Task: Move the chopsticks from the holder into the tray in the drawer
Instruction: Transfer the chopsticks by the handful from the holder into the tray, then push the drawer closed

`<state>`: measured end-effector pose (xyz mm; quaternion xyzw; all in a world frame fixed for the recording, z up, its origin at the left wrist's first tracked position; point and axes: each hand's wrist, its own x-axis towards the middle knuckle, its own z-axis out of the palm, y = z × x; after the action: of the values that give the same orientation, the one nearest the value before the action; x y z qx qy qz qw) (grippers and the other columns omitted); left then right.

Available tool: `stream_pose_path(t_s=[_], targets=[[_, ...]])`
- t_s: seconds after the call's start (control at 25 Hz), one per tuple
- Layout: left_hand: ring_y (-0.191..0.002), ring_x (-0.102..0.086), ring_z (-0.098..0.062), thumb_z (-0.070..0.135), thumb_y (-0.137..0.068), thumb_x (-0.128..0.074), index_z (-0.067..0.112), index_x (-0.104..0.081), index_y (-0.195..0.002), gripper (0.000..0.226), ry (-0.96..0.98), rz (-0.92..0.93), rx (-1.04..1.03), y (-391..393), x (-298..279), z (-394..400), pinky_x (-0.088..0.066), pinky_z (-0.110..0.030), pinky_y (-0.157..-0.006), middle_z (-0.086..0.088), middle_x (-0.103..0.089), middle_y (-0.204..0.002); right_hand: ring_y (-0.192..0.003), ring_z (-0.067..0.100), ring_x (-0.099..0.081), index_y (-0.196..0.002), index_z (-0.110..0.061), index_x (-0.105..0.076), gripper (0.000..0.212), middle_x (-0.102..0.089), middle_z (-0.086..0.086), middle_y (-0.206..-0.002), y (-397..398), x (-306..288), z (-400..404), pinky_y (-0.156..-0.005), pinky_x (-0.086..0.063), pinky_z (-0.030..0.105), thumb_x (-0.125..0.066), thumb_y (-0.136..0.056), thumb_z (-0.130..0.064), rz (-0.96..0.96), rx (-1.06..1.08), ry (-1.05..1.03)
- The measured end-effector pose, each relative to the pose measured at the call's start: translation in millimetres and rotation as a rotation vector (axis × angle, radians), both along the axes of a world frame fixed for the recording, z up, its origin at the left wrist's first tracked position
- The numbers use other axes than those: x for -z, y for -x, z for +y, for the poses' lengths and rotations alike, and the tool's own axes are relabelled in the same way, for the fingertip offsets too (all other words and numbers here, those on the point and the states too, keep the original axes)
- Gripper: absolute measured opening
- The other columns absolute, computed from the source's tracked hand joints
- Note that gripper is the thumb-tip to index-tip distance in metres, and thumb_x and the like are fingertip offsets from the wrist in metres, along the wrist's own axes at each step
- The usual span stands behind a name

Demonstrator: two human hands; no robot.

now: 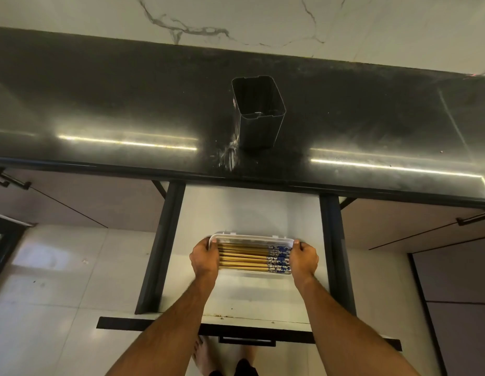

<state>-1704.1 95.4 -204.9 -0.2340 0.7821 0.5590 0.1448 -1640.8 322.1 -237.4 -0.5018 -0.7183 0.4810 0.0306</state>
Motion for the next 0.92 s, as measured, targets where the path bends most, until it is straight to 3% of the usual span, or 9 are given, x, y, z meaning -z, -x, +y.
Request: stream_pose_path(t_s=[0.12, 0.28, 0.56, 0.64, 0.76, 0.92], targets=[[-0.084, -0.066, -0.018, 0.027, -0.103, -0.055, 0.012, -0.069, -0.114, 0.023, -0.012, 0.003, 0.017, 0.0, 3.3, -4.8, -0.058, -0.042, -0.091, -0.004, -0.070, -0.099, -0.082, 0.027, -0.072, -0.109, -0.009, -0.069, 0.028, -0.073, 0.015, -0.103, 0.4, 1.0, -2.2, -0.068, -0.064, 0.038, -0.051, -0.106, -0.031, -0.028, -0.019, -0.033], [-0.083, -0.065, -0.017, 0.026, -0.104, -0.053, 0.011, -0.067, -0.117, 0.024, -0.017, 0.008, 0.038, -1.4, 4.8, -7.1, -0.058, -0.039, -0.090, -0.005, -0.069, -0.102, -0.080, 0.026, -0.070, -0.109, -0.006, -0.070, 0.030, -0.073, 0.015, -0.102, -1.4, -0.1, -4.1, -0.058, -0.055, 0.025, -0.051, -0.107, -0.029, -0.051, -0.040, -0.055], [-0.093, -0.068, -0.022, 0.027, -0.103, -0.053, 0.014, -0.061, -0.120, 0.023, 0.007, 0.042, 0.137, -2.1, 0.2, -13.1, -0.058, -0.034, -0.088, -0.004, -0.067, -0.108, -0.077, 0.020, -0.066, -0.108, -0.005, -0.068, 0.030, -0.073, 0.015, -0.104, -3.6, -11.7, -0.6, -0.056, -0.051, 0.020, -0.050, -0.107, -0.030, -0.092, -0.156, -0.113], [-0.107, -0.068, -0.028, 0.034, -0.102, -0.053, 0.016, -0.057, -0.130, 0.034, 0.084, 0.077, 0.219, -4.0, 0.6, -18.7, -0.060, -0.041, -0.092, -0.005, -0.066, -0.120, -0.079, 0.019, -0.065, -0.108, -0.006, -0.067, 0.032, -0.072, 0.014, -0.103, -6.6, -24.9, -1.9, -0.061, -0.054, 0.024, -0.049, -0.107, -0.032, -0.132, -0.233, -0.243], [-0.120, -0.059, -0.025, 0.043, -0.100, -0.055, 0.020, -0.049, -0.139, 0.045, 0.276, 0.162, 0.380, -8.4, -6.5, -26.7, -0.055, -0.046, -0.101, -0.004, -0.058, -0.135, -0.095, 0.021, -0.063, -0.116, -0.008, -0.063, 0.034, -0.067, 0.012, -0.113, -13.5, -42.8, -8.0, -0.081, -0.059, 0.032, -0.047, -0.106, -0.037, -0.120, -0.350, -0.463], [-0.127, -0.052, -0.025, 0.032, -0.098, -0.063, 0.014, -0.046, -0.140, 0.049, 0.513, 0.389, 0.566, -17.7, -28.2, -33.0, -0.045, -0.043, -0.111, -0.006, -0.053, -0.139, -0.119, 0.027, -0.059, -0.134, -0.011, -0.055, 0.047, -0.060, 0.010, -0.133, -21.0, -62.0, -18.2, -0.102, -0.052, 0.039, -0.053, -0.102, -0.045, -0.078, -0.577, -0.597]])
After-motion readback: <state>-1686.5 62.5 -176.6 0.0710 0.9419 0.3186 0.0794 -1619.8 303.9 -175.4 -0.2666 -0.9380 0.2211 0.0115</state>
